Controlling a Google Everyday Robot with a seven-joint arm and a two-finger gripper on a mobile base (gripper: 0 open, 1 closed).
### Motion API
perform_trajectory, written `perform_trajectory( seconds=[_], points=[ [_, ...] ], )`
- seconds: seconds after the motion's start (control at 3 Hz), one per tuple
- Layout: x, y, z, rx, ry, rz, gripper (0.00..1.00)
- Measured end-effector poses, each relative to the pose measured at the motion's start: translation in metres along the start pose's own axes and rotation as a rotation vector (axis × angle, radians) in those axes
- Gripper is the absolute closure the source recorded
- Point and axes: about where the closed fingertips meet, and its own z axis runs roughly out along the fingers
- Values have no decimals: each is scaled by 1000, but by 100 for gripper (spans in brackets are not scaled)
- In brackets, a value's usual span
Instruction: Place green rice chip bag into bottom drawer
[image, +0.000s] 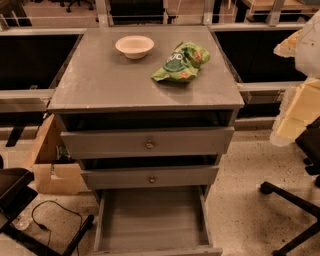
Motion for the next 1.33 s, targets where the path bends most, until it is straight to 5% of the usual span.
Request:
perform_trajectory(
  seconds=[0.33,1.0,1.33],
  points=[
    [0,-1,0,3,-2,0,0],
    [-31,-82,3,114,-165,65,0],
    [-66,-125,14,136,-265,177,0]
  ],
)
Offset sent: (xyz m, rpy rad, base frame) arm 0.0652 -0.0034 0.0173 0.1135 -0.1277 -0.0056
